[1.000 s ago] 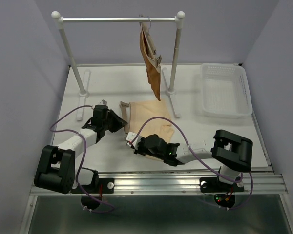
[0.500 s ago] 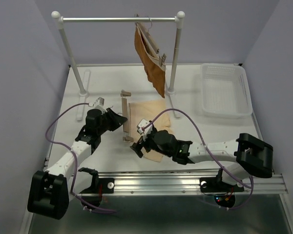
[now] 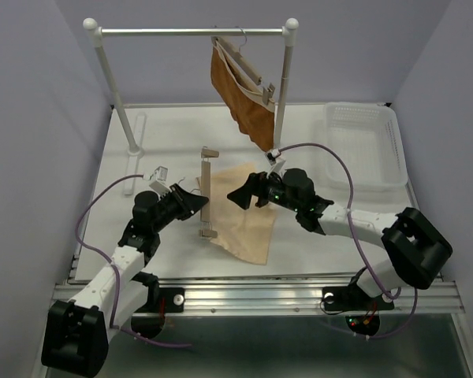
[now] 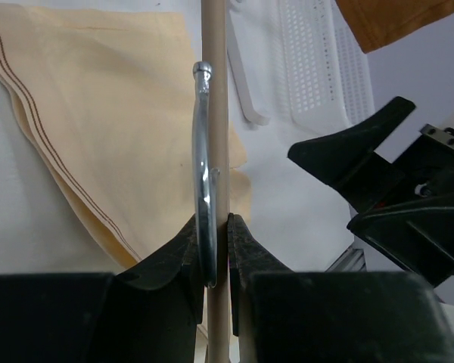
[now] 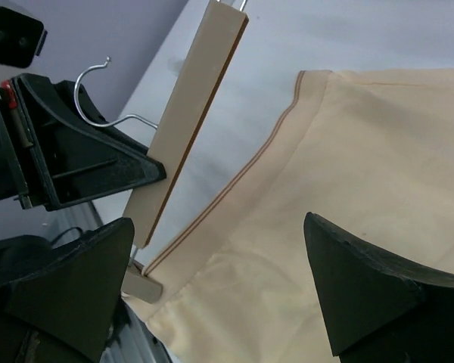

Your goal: Clip the underwear to the hanger

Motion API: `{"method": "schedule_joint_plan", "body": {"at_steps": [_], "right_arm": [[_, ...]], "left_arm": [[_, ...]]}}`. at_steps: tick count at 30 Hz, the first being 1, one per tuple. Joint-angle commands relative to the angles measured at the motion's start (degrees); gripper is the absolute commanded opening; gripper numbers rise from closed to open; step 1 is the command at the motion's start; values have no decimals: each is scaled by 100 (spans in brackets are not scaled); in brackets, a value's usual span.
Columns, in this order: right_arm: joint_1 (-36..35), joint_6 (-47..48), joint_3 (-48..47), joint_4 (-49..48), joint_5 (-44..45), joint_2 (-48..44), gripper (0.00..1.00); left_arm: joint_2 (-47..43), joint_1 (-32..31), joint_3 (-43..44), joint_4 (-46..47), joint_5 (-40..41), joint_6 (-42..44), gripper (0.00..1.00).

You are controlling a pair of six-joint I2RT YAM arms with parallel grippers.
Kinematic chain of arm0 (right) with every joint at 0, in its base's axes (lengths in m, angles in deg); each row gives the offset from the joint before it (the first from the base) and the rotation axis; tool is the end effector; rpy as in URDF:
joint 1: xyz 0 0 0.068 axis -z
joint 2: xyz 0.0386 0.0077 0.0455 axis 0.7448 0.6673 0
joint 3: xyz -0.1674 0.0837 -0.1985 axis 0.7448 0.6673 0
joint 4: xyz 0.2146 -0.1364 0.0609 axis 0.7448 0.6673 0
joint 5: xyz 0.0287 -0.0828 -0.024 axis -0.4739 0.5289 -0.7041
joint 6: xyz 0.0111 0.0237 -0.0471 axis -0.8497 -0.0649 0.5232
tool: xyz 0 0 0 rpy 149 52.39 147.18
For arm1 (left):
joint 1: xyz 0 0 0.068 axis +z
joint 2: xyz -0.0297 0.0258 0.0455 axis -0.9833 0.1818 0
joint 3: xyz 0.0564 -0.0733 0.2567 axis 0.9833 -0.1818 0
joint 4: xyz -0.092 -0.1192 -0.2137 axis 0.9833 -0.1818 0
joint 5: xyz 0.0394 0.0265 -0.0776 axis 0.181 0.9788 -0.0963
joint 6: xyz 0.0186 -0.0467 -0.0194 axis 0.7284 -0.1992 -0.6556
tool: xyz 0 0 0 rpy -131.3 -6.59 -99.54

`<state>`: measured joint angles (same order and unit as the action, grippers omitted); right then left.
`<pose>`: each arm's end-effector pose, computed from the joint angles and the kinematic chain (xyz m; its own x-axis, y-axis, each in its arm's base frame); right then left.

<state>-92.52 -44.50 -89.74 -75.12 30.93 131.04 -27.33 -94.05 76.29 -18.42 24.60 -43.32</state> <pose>0.2204 0.2257 0.2378 -0.5562 0.1790 -0.8116 -0.6270 0.5506 0.5511 0.1814 -0.0621 0.2143 -0.5591 -0.5183 -0.6472 0.3177 0.5871 -0.7446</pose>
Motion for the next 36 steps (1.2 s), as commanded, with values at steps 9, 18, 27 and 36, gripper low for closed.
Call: {"method": "schedule_joint_plan", "body": {"at_steps": [9, 18, 27, 36], "right_arm": [[228, -1973, -336, -3278, -1431, 1579, 100], [228, -2869, -837, -4942, -1528, 2731, 99], [228, -3195, -1206, -5277, -1326, 3224, 81], [228, -3309, -1444, -5250, -1203, 3435, 67]], "left_arm": [[-421, -112, -478, 1458, -515, -642, 0], [-500, -182, -592, 1529, -532, -791, 0], [-483, -182, -645, 1564, -541, -827, 0], [-526, -191, -680, 1617, -629, -827, 0]]}}
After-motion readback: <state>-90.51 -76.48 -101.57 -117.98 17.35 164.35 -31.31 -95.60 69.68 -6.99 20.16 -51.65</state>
